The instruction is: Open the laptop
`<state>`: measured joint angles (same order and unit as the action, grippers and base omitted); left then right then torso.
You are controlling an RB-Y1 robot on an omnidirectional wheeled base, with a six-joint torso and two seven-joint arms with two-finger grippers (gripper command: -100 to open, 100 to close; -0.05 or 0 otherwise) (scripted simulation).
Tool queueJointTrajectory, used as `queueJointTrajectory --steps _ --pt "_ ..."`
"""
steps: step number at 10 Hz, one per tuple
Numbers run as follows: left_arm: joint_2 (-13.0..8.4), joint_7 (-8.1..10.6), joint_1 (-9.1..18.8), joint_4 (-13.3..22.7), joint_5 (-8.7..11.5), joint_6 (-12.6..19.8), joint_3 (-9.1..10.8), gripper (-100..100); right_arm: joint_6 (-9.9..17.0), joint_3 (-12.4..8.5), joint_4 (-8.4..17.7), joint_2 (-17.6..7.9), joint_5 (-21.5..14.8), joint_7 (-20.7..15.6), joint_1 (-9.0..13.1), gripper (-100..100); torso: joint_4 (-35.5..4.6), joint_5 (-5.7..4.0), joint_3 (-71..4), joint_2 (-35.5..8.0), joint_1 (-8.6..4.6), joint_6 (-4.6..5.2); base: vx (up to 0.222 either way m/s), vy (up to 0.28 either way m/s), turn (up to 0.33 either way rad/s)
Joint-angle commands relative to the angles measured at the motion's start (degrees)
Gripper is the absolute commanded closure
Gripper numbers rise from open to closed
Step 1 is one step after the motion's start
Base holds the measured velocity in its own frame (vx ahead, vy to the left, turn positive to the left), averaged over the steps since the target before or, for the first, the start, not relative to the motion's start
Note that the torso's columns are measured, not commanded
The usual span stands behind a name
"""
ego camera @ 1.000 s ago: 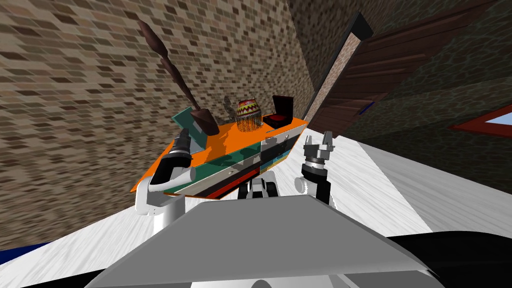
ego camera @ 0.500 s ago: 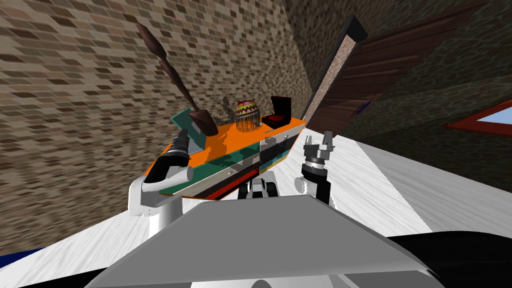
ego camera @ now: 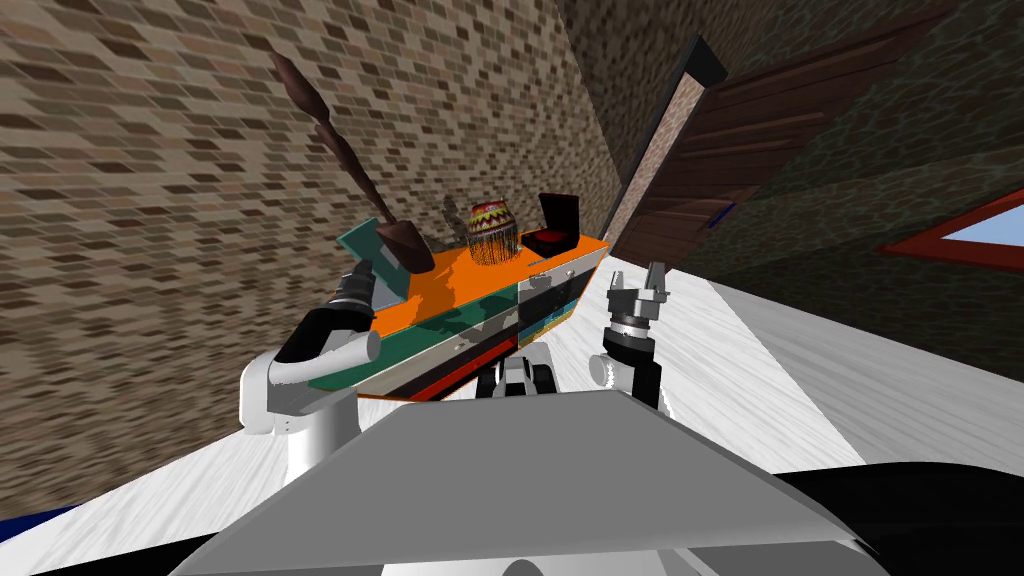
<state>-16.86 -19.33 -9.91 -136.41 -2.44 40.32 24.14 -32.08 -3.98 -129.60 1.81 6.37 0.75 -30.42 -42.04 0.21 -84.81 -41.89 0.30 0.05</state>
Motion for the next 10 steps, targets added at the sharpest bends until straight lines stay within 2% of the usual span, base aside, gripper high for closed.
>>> queueJointTrajectory --steps 1,2,3,5,7,8,10 --pt "-0.8 -0.16 0.1 -0.1 0.3 3.3 0.41 -100 0.0 0.0 0.0 0.0 0.0 0.0 0.0 0 0.0 0.00 0.0 0.0 0.04 -0.01 -0.003 0.001 -0.036" --pt "-1.5 -0.27 0.4 -0.5 0.6 5.5 0.78 -100 0.0 0.0 0.0 0.0 0.0 0.0 0.0 0 0.0 0.04 0.0 0.0 0.06 0.01 0.005 -0.009 -0.037" --pt "-1.5 -0.27 0.4 -0.5 0.6 5.6 0.78 -100 0.0 0.0 0.0 0.0 0.0 0.0 0.0 0 0.1 0.04 -0.1 0.1 0.05 0.01 0.014 -0.017 -0.029" --pt "-2.9 -0.49 0.8 -1.3 1.1 9.1 1.50 -100 0.0 0.0 0.0 0.0 0.0 0.0 0.0 0 0.1 0.04 -0.1 0.2 0.02 0.09 0.015 -0.013 -0.041" --pt "-3.6 -0.59 1.0 -1.8 1.3 11.7 1.83 -100 0.0 0.0 0.0 0.0 0.0 0.0 0.0 0 0.1 0.06 -0.1 0.2 0.07 0.08 0.011 -0.006 -0.025" --pt "-3.6 -0.59 1.0 -1.8 1.3 11.8 1.83 -100 0.0 0.0 0.0 0.0 0.0 0.0 0.0 0 0.1 0.07 -0.1 0.2 0.09 0.09 0.000 0.000 0.000" --pt "-4.8 -0.77 1.4 -3.0 1.7 15.2 2.44 -100 0.0 0.0 0.0 0.0 0.0 0.0 0.0 0 0.1 0.10 -0.1 0.2 0.12 0.09 0.008 -0.002 -0.043"
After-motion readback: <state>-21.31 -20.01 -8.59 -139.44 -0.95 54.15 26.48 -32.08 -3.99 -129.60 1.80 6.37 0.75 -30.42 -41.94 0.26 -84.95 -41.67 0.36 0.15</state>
